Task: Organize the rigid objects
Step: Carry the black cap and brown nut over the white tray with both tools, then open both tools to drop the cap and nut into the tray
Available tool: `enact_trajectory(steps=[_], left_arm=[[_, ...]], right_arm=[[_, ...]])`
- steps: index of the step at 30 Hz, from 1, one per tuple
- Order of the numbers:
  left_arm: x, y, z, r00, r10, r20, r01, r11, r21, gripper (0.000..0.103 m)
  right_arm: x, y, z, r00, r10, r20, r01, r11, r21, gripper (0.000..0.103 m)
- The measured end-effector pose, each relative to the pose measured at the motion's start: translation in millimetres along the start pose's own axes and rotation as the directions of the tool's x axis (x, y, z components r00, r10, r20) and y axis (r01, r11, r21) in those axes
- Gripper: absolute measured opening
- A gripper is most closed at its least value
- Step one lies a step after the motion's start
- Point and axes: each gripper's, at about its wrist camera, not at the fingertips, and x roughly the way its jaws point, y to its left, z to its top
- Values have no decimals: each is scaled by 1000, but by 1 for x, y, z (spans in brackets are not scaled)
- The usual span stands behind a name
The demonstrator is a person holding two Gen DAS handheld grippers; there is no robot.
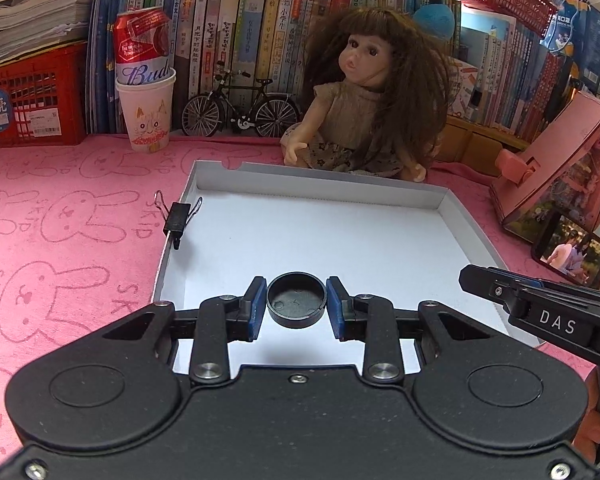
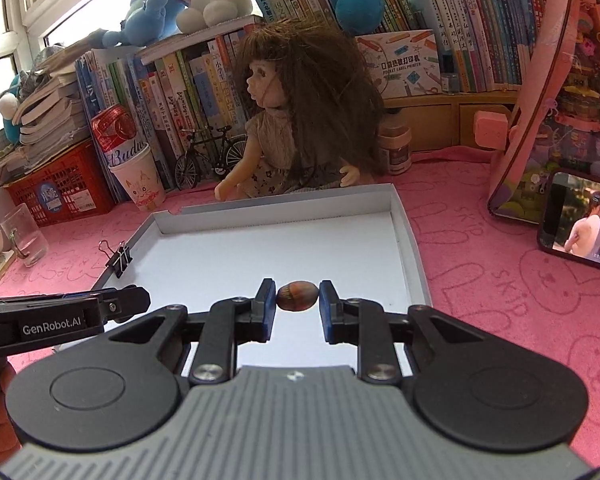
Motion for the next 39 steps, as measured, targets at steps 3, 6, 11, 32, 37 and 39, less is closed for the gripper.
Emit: enact_trajectory(steps=[3, 6, 11, 32, 37, 39], left_arm=[[10, -1, 0, 1000, 9, -15, -9, 1000, 0, 30], [16, -3, -2, 1000, 13, -24, -13, 1000, 4, 30], [24, -6, -7, 999, 30, -36, -29, 999, 25, 30], [30, -6, -12, 999, 28, -44, -26, 999, 39, 31], [20, -5, -9, 1000, 21, -21, -20, 999, 28, 42], [14, -4, -8, 1000, 14, -9, -14, 1000, 27, 47]], right_arm=[[8, 0, 1, 1000, -13, -19, 12, 1000, -5, 27], [15, -1, 1, 999, -19, -39, 19, 1000, 0, 27], [24, -5, -3, 998, -25, -63, 26, 1000, 17, 27], [34, -11, -10, 994, -39, -98, 43, 998, 39, 34], [25, -11, -8, 997, -34, -69, 36, 999, 38, 59], [19, -10, -6, 998, -35, -56, 37, 999, 29, 66]])
